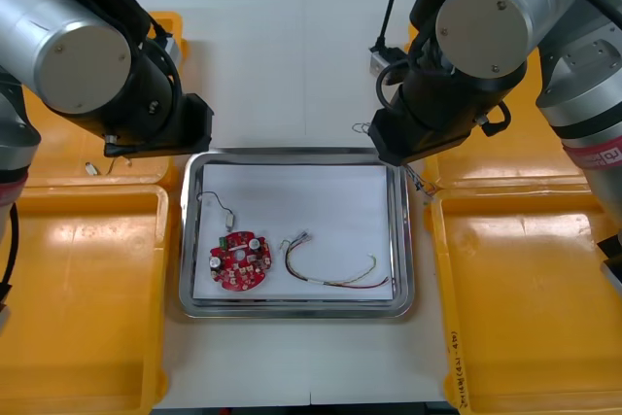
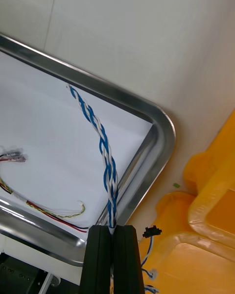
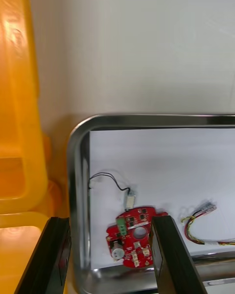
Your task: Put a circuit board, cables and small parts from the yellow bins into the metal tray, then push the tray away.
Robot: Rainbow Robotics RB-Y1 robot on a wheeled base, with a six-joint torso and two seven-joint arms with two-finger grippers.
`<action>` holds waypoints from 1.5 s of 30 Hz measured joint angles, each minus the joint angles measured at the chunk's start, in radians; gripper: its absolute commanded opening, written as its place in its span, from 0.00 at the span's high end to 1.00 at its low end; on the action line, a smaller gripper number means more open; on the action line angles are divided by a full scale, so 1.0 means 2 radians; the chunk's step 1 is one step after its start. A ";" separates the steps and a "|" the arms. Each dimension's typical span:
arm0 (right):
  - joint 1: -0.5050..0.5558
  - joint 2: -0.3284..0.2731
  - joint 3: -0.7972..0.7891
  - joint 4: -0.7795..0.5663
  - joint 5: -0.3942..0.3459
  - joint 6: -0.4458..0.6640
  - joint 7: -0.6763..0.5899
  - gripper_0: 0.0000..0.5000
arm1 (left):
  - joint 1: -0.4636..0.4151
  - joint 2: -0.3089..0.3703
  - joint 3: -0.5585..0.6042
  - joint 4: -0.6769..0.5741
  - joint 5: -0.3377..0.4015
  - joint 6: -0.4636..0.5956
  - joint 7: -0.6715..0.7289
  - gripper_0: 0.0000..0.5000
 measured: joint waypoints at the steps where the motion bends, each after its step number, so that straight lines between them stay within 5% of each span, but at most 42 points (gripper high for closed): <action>1: -0.001 0.002 0.004 -0.001 0.000 0.000 0.000 1.00 | -0.003 0.007 0.001 0.000 0.006 0.000 0.000 0.06; 12: -0.008 0.042 0.047 -0.002 0.024 0.000 0.088 1.00 | -0.008 0.075 0.060 0.010 0.044 0.000 0.000 0.05; 24: -0.010 0.061 0.125 -0.002 0.079 -0.035 0.164 1.00 | -0.016 0.156 0.086 0.109 0.067 0.000 0.000 0.00; 33: -0.010 0.073 0.182 -0.002 0.125 -0.070 0.164 1.00 | -0.033 0.165 0.089 0.205 0.048 0.000 0.000 0.00; 45: -0.010 0.076 0.211 0.031 0.129 -0.103 0.180 1.00 | -0.049 0.164 0.089 0.315 0.045 0.000 -0.004 0.00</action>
